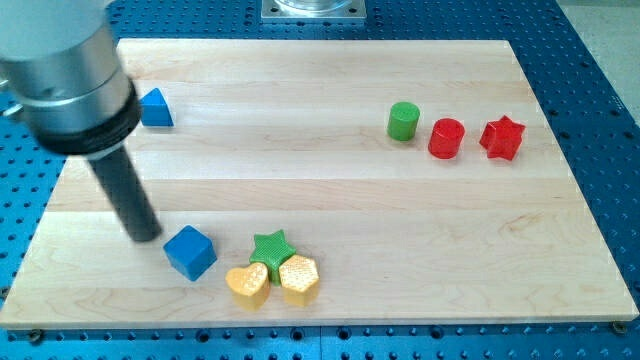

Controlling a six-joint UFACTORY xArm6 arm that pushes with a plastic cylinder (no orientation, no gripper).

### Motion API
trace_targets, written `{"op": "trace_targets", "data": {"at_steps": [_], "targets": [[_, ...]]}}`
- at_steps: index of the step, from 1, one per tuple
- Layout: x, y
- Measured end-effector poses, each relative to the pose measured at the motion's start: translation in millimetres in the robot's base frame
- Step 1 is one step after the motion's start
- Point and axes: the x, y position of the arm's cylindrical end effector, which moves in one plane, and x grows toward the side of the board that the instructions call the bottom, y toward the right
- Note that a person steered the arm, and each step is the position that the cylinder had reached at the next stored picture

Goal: Place the green circle above the blue cube

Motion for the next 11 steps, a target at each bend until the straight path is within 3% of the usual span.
{"op": "trace_targets", "data": {"at_steps": [2,3,4,5,6,7,8,9,10,11], "targets": [[10.9,73.3],[-51.4,39.6],[-144.8,64.1],[-231.3,126.3],[-258.3,233.4],[-218.2,332.5],[-170.7,324.6],[-124.3,256.2],[-134.6,220.7],[-161.4,289.6]]}}
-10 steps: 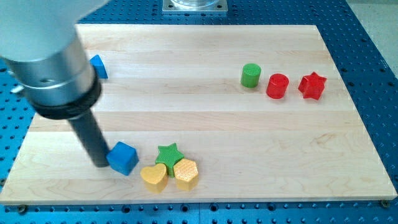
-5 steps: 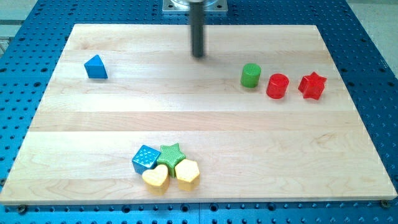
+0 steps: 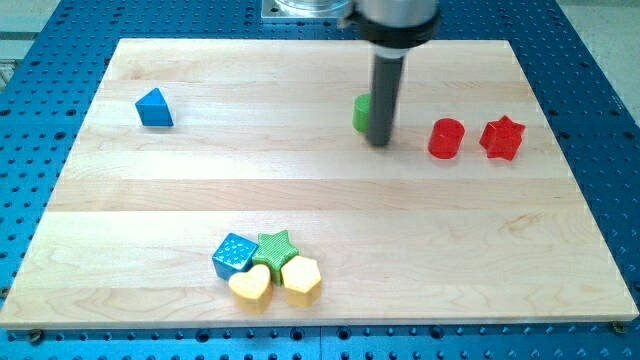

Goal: Place the green circle above the blue cube

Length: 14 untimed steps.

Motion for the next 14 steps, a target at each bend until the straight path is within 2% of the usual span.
{"op": "trace_targets", "data": {"at_steps": [1,2,3,4,5,6,7,8,9,10,11,12,13,14], "targets": [[-43.6,20.6],[-29.1,-42.4],[47.1,-129.2],[102.6,-195.9],[93.2,-177.9],[61.4,-179.9],[80.1,-227.3],[131.6,-248.1],[126.8,-253.1],[118.8,-294.5],[142.2,-326.5],[173.7,-278.4],[167.6,-260.5],[158.0,-293.4]]}}
